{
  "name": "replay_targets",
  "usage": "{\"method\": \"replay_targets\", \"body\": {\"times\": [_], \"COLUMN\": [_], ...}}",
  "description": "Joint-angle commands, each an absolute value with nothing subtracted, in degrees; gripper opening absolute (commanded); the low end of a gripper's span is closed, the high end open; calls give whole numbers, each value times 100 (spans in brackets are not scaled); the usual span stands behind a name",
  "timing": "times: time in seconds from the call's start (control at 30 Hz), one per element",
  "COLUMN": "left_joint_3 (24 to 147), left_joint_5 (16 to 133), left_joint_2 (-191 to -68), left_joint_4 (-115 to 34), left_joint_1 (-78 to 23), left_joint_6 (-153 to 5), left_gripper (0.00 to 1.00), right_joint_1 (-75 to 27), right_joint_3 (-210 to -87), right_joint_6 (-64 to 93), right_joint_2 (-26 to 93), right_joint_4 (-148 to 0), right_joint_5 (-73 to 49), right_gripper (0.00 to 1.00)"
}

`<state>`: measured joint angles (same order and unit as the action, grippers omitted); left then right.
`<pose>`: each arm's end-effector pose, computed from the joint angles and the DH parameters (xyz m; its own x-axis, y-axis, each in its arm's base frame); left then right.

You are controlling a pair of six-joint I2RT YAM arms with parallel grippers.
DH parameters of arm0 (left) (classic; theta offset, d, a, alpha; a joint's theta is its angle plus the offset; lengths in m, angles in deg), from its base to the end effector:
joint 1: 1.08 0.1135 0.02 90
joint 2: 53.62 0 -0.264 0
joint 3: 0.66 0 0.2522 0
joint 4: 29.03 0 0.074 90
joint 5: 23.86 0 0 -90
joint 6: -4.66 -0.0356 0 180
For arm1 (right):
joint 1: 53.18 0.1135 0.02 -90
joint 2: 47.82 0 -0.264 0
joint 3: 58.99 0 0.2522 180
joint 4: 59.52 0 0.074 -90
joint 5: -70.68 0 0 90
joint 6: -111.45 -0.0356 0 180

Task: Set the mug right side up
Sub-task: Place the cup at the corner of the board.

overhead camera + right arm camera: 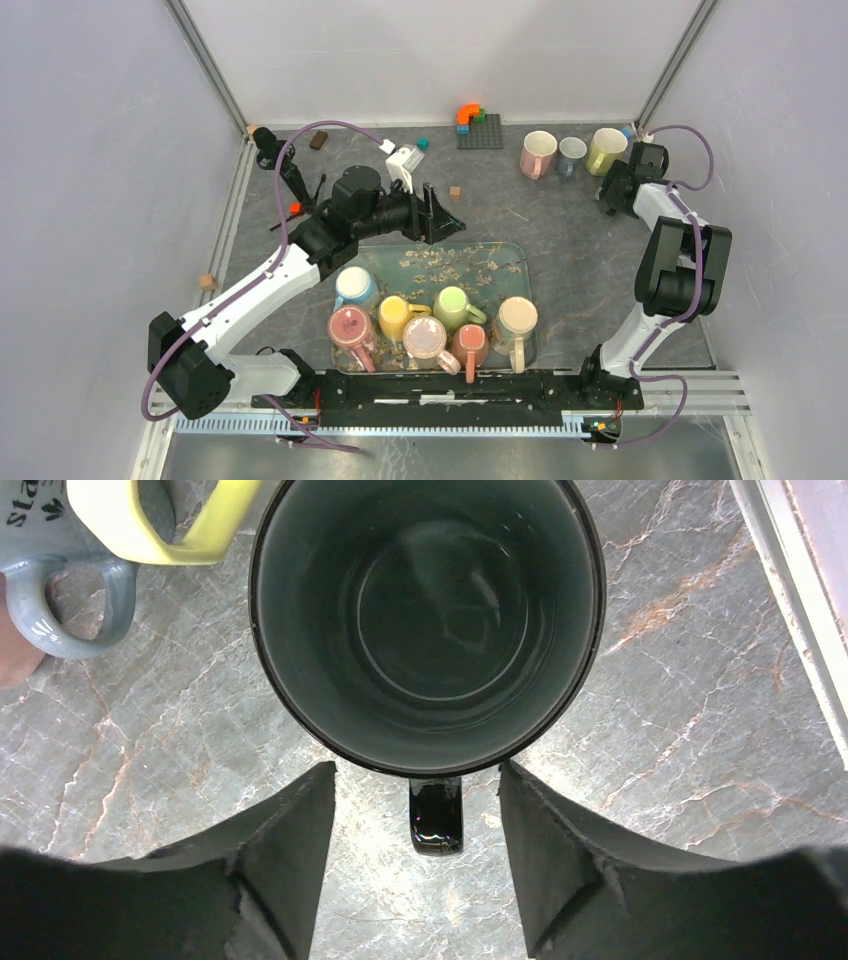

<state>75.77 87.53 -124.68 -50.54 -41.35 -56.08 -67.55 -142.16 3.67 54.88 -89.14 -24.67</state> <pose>0.2116 -0.1963 0.3570 -0.6099 -0.0798 -0.7885 0.6546 0.5101 -0.5580 0.3744 -0.0993 0.2039 -0.6043 0.4687 -0.6444 0.5153 0.8467 0.1326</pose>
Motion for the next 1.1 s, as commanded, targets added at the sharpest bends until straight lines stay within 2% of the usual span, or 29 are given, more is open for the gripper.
{"method": "replay_targets", "body": {"times": [0.0, 0.17, 0.33, 0.67, 0.93, 1.07], "left_joint_3": [7551, 7485, 7338, 6906, 6665, 6588], "left_joint_5": [8942, 8965, 8949, 8013, 5942, 4779], "left_joint_2": [-12342, -12331, -12331, -11953, -11071, -10631], "left_joint_4": [-5085, -5083, -5095, -5845, -7537, -8398], "left_joint_1": [-4159, -4159, -4159, -4159, -4159, -4144], "left_joint_6": [-5835, -5847, -5804, -5595, -5322, -5096], "left_gripper": [75, 76, 76, 79, 84, 94], "right_joint_1": [-6777, -6784, -6776, -6252, -5071, -4795], "right_joint_3": [-14257, -13800, -13111, -11440, -11016, -10859], "right_joint_6": [379, 361, 331, 438, 338, 244], "right_joint_2": [5152, 4665, 3865, 1953, 1460, 1441], "right_joint_4": [-8782, -8726, -8524, -8187, -8076, -7870], "right_joint_5": [-2431, -2425, -2137, -1522, -1461, -1305], "right_gripper": [72, 88, 98, 98, 98, 98]}}
